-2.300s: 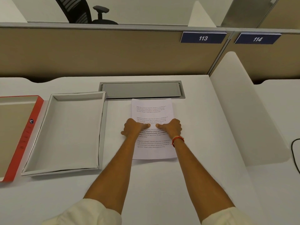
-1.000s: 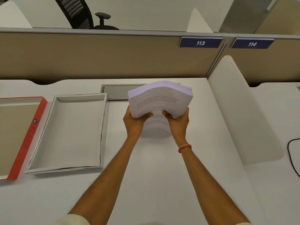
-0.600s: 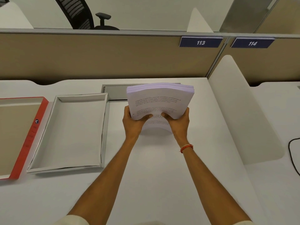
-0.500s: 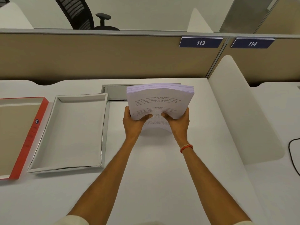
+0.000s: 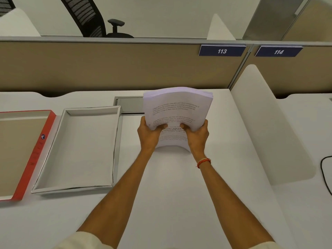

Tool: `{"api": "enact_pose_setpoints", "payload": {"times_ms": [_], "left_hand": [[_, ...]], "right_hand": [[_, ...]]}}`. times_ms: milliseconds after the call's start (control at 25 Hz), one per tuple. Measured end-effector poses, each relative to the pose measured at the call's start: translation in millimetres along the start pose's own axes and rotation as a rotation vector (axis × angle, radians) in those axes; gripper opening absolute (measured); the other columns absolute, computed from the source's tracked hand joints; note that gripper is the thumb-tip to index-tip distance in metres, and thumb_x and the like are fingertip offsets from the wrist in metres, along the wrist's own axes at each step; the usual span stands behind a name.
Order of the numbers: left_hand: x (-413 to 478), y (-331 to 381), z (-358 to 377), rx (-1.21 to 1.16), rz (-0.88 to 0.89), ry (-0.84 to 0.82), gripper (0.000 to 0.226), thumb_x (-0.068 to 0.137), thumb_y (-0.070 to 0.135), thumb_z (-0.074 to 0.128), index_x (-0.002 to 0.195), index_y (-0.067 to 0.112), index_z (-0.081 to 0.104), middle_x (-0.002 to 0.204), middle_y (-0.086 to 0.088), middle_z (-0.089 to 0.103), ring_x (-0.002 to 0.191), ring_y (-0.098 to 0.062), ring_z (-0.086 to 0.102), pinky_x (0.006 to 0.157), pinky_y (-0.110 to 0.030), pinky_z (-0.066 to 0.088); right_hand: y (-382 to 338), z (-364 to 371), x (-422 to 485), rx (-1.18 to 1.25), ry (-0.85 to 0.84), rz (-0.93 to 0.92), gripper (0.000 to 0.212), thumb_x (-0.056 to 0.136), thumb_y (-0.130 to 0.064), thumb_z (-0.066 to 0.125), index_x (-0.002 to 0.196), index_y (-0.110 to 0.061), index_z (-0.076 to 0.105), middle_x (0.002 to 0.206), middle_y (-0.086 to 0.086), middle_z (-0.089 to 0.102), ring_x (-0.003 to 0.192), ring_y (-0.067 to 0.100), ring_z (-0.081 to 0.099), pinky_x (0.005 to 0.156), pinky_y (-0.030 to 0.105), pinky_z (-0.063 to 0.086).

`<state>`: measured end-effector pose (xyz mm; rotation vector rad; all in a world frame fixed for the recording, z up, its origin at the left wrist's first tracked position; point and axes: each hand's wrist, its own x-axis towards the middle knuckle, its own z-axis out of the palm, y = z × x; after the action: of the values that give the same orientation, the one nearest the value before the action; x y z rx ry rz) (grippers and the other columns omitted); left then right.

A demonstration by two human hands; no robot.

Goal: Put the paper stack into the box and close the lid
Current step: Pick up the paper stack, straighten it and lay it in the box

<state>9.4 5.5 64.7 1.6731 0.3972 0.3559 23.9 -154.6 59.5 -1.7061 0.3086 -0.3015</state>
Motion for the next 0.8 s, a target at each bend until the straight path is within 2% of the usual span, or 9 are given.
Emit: {"api": "enact_pose_setpoints", "payload": {"times_ms": [80,160,280,360,520,800], "left_hand": [[3.8,5.9,-3.3,0.055,-0.02,-0.008,0.057,0.067,0.029,0.088,0.111,0.032,0.052,0.097,0.022,0.06,0.083,-0.006,0.064,0.055,0.0,0.047],[9.1,12.0,-6.8,0.122,-0.056,-0.007,0.056,0.064,0.032,0.09,0.108,0.027,0.056,0.1,0.013,0.065,0.082,-0.011,0.066,0.053,-0.006,0.051],[15.1,18.3,-11.1,0.243,-0.158,-0.008,0.059,0.063,0.031,0.091,0.11,0.014,0.06,0.113,-0.006,0.07,0.09,-0.022,0.069,0.072,-0.029,0.059],[15.8,19.0,-14.5,0.335,-0.207,-0.039,0.056,0.067,0.032,0.089,0.112,0.01,0.062,0.118,-0.011,0.07,0.097,-0.028,0.07,0.079,-0.036,0.059],[10.9,19.9,-23.6,0.398,-0.237,-0.096,0.051,0.069,0.027,0.088,0.11,0.007,0.066,0.118,-0.014,0.071,0.1,-0.031,0.071,0.073,-0.032,0.056],[7.4,23.4,-54.6,0.45,-0.229,-0.046,0.055,0.07,0.028,0.087,0.116,0.006,0.065,0.121,-0.016,0.07,0.102,-0.033,0.07,0.072,-0.031,0.054]], "right_hand": [[-7.7,0.1,3.4,-0.054,-0.016,0.041,0.061,0.069,-0.024,0.089,0.113,-0.019,0.047,0.104,-0.006,0.061,0.085,0.008,0.065,0.06,0.012,0.058],[-15.8,0.5,7.1,-0.155,-0.032,0.078,0.062,0.066,-0.029,0.09,0.107,-0.018,0.045,0.103,-0.003,0.061,0.081,0.013,0.063,0.061,0.016,0.058],[-23.3,1.1,11.5,-0.323,-0.065,0.13,0.062,0.065,-0.032,0.09,0.105,-0.014,0.046,0.109,0.007,0.065,0.086,0.021,0.064,0.063,0.019,0.051],[-23.7,1.4,12.9,-0.41,-0.119,0.17,0.065,0.066,-0.033,0.089,0.111,-0.007,0.051,0.116,0.011,0.067,0.098,0.027,0.067,0.065,0.023,0.048],[-19.3,2.2,7.1,-0.44,-0.211,0.231,0.064,0.068,-0.033,0.088,0.114,-0.003,0.056,0.118,0.012,0.068,0.103,0.029,0.068,0.066,0.026,0.049],[-28.2,24.8,-15.6,-0.4,-0.28,0.222,0.062,0.069,-0.031,0.088,0.114,-0.002,0.056,0.117,0.013,0.069,0.101,0.029,0.07,0.062,0.023,0.05]]}}
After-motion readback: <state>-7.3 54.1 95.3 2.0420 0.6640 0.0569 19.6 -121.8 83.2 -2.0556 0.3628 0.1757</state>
